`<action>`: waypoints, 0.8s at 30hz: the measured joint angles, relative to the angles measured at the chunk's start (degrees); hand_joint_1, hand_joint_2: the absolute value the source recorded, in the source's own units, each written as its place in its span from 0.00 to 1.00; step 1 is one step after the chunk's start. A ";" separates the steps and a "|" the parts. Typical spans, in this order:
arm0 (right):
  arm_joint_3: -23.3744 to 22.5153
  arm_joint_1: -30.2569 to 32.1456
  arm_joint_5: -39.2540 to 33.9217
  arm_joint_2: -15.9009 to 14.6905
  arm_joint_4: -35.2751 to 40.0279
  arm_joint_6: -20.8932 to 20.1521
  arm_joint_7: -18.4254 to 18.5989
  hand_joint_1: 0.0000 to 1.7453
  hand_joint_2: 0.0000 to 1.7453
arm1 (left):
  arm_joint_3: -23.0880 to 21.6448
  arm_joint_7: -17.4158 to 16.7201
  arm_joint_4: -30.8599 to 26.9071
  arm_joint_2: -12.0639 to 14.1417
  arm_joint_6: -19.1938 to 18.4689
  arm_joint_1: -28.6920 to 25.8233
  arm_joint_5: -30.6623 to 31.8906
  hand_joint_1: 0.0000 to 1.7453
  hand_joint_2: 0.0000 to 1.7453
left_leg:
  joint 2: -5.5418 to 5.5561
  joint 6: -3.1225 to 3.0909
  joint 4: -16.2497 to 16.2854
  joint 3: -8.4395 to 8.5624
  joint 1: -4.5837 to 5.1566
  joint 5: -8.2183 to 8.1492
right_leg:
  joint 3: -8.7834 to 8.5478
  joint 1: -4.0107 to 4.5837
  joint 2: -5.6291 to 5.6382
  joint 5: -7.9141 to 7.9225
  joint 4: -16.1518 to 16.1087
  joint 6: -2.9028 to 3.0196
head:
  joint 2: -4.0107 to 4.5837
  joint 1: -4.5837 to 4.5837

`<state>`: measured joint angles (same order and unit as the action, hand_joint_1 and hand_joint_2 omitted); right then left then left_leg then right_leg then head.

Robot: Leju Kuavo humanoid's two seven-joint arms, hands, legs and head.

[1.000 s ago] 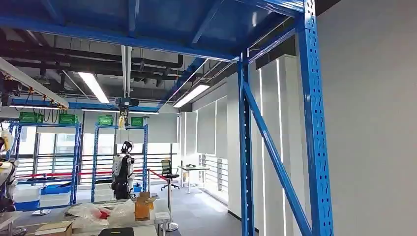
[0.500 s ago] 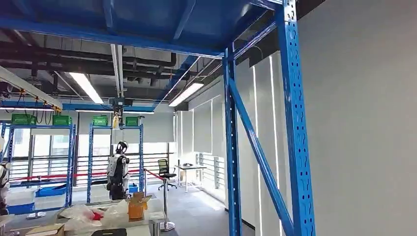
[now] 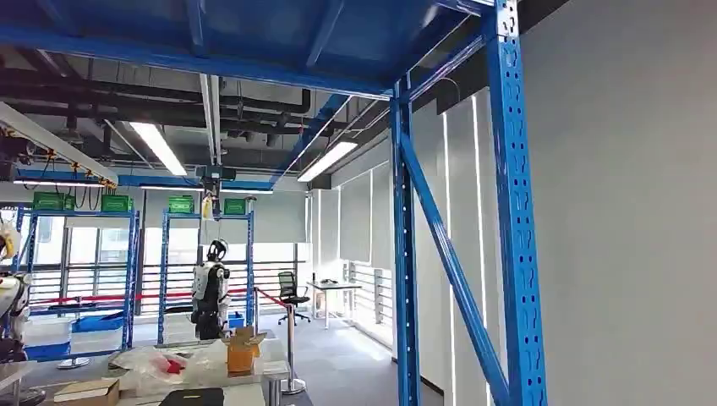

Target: Take the parts from the cabinet and place them on the table.

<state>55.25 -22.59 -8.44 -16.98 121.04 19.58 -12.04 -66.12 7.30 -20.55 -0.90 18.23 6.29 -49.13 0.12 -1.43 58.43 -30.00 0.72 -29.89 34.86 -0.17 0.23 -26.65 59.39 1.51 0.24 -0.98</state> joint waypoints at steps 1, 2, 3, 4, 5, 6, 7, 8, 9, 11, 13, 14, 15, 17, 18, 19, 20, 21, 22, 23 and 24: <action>-0.04 0.02 0.00 0.00 0.00 0.02 0.00 1.00 1.00 | -0.04 0.00 -0.04 0.00 0.04 0.03 -0.15 0.00 1.00 | -0.01 -0.14 -0.98 0.26 -0.33 0.67 | -0.14 0.22 0.01 0.14 -0.22 -0.38 | 0.00 -0.04; -0.09 0.10 0.00 -0.04 0.00 0.04 0.00 1.00 1.00 | -0.04 0.00 -0.04 0.00 0.26 0.15 -0.31 0.00 1.00 | -0.07 -0.15 -1.54 0.61 -0.67 1.25 | 0.09 0.12 0.03 -0.59 0.36 -0.60 | 0.00 0.13; -0.11 0.09 0.00 -0.07 0.00 0.09 -0.02 1.00 1.00 | -0.07 0.00 -0.04 0.02 0.28 0.29 -0.31 0.00 1.00 | -0.09 -0.56 -1.72 0.41 -0.73 1.53 | 1.21 0.05 0.02 -2.70 2.78 -0.88 | 0.00 0.31; -0.13 0.16 0.00 -0.09 0.00 0.20 -0.02 1.00 1.00 | -0.11 0.00 -0.07 -0.11 0.28 0.32 -0.35 0.00 1.00 | -0.10 -0.56 -1.72 0.21 -0.72 1.59 | 2.95 -0.13 0.00 -5.13 6.90 -1.16 | 0.00 0.55; -0.13 0.43 0.00 -0.13 -0.04 0.31 -0.02 1.00 1.00 | -0.17 0.00 -0.11 -0.13 0.28 0.31 -0.39 0.00 1.00 | -0.13 -0.60 -1.71 0.10 -0.70 1.64 | 4.78 -0.26 0.00 -7.18 11.29 -1.42 | 0.00 0.66; -0.15 0.72 0.00 -0.24 -0.09 0.46 -0.02 1.00 1.00 | -0.24 -0.02 -0.15 -0.13 0.26 0.28 -0.41 0.00 1.00 | -0.15 -0.61 -1.67 0.00 -0.70 1.65 | 6.28 -0.28 -0.01 -8.49 14.96 -1.65 | 0.00 0.74; -0.15 0.94 0.00 -0.33 -0.18 0.55 -0.02 1.00 1.00 | -0.26 -0.09 -0.17 -0.13 0.28 0.27 -0.50 0.00 1.00 | -0.15 -0.55 -1.61 -0.05 -0.70 1.71 | 6.76 -0.31 -0.01 -8.50 16.52 -1.77 | 0.00 0.90; -0.17 1.05 0.00 -0.37 -0.22 0.61 -0.02 1.00 1.00 | -0.26 -0.09 -0.17 -0.13 0.28 0.29 -0.63 0.00 1.00 | -0.15 -0.55 -1.55 -0.04 -0.70 1.71 | 5.82 -0.37 -0.03 -7.12 15.19 -1.82 | 0.00 1.03; -0.20 1.08 0.00 -0.42 -0.26 0.68 -0.02 1.00 1.00 | -0.26 -0.09 -0.20 -0.13 0.28 0.34 -0.66 0.00 1.00 | -0.14 -0.51 -1.45 -0.01 -0.70 1.68 | 3.70 -0.42 -0.04 -4.77 11.23 -1.76 | 0.00 1.14; -0.26 1.08 0.00 -0.42 -0.28 0.87 -0.13 1.00 1.00 | -0.26 -0.09 -0.35 -0.13 0.28 0.46 -0.79 0.00 1.00 | -0.10 -0.19 -1.17 0.09 -0.70 1.47 | -1.76 -0.40 -0.09 -0.48 0.59 -1.32 | 0.00 1.27; -0.46 1.21 0.00 -0.42 -0.31 1.03 -0.22 1.00 1.00 | -0.28 -0.09 -0.37 -0.13 0.31 0.63 -0.79 0.00 1.00 | -0.08 0.41 -0.73 -0.42 -0.34 1.37 | -2.26 -0.07 0.01 -1.36 -0.94 -0.43 | 0.00 1.18; -0.52 1.39 0.00 -0.42 -0.31 1.09 -0.22 1.00 1.00 | -0.28 -0.09 -0.37 -0.15 0.31 0.63 -0.81 0.00 1.00 | -0.10 0.76 -0.79 -0.44 -0.42 1.40 | -2.14 0.06 0.06 -1.39 -0.92 -0.20 | 0.00 1.05; -0.55 1.51 0.00 -0.42 -0.31 1.16 -0.22 1.00 1.00 | -0.28 -0.09 -0.39 -0.17 0.31 0.66 -0.81 0.00 1.00 | -0.11 1.08 -0.94 -0.37 -0.55 1.53 | -2.12 0.17 0.11 -1.37 -0.87 0.11 | 0.00 1.16; -0.68 1.54 0.00 -0.39 -0.31 1.31 -0.31 1.00 1.00 | -0.31 -0.07 -0.39 -0.09 0.31 0.72 -0.81 0.00 1.00 | -0.06 1.68 -0.47 -0.41 -0.51 0.87 | -2.31 -0.51 -0.07 -0.87 -1.55 0.89 | 0.00 1.20; -0.72 1.58 0.00 -0.39 -0.31 1.40 -0.35 1.00 1.00 | -0.31 -0.02 -0.39 -0.09 0.33 0.78 -0.81 0.00 1.00 | -0.09 2.09 1.22 -1.07 -0.52 -0.70 | -2.33 -0.58 -0.10 -0.81 -1.69 1.04 | 0.00 0.83; -0.72 1.66 0.00 -0.39 -0.31 1.44 -0.48 1.00 1.00 | -0.31 -0.02 -0.39 -0.09 0.33 0.82 -0.89 0.00 1.00 | -0.09 2.45 5.04 -2.72 -0.81 -3.09 | -2.24 -0.62 -0.15 -0.75 -1.67 1.16 | 0.00 0.70; -0.72 1.83 0.00 -0.39 -0.31 1.46 -0.59 1.00 1.00 | -0.31 -0.04 -0.39 -0.04 0.33 0.79 -0.96 0.00 1.00 | -0.09 2.75 9.96 -4.86 -1.04 -5.46 | -2.14 -0.60 -0.17 -0.76 -1.62 1.20 | 0.00 0.57; -0.72 1.98 0.00 -0.39 -0.33 1.55 -0.61 1.00 1.00 | -0.31 -0.02 -0.39 0.00 0.33 0.70 -1.01 0.00 1.00 | -0.09 2.99 14.48 -6.81 -1.17 -7.09 | -2.06 -0.59 -0.20 -0.76 -1.55 1.21 | 0.00 0.55; -0.74 2.13 0.00 -0.41 -0.44 1.68 -0.70 1.00 1.00 | -0.31 -0.02 -0.39 0.02 0.33 0.66 -1.27 0.00 1.00 | -0.10 3.10 16.73 -7.83 -1.26 -7.36 | -1.96 -0.60 -0.20 -0.77 -1.43 1.21 | 0.00 0.42; -0.77 2.30 0.00 -0.39 -0.55 1.73 -0.76 1.00 1.00 | -0.33 -0.04 -0.39 0.04 0.33 0.62 -1.44 0.00 1.00 | -0.10 3.14 16.14 -7.53 -1.36 -6.25 | -1.92 -0.62 -0.18 -0.77 -1.35 1.20 | 0.00 0.33; -0.79 2.46 0.00 -0.39 -0.61 1.77 -0.83 1.00 1.00 | -0.33 -0.02 -0.39 0.04 0.33 0.63 -1.59 0.00 1.00 | -0.10 3.13 13.26 -6.22 -1.43 -4.10 | -1.93 -0.62 -0.14 -0.80 -1.28 1.14 | 0.00 0.24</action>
<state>54.47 -20.14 -8.44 -17.38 120.43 21.35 -12.87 -66.44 7.28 -20.94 -0.85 18.56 6.93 -50.73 0.03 1.70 71.69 -36.21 -0.71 -34.00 32.94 -0.79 0.09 -27.45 58.12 2.65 0.24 -0.74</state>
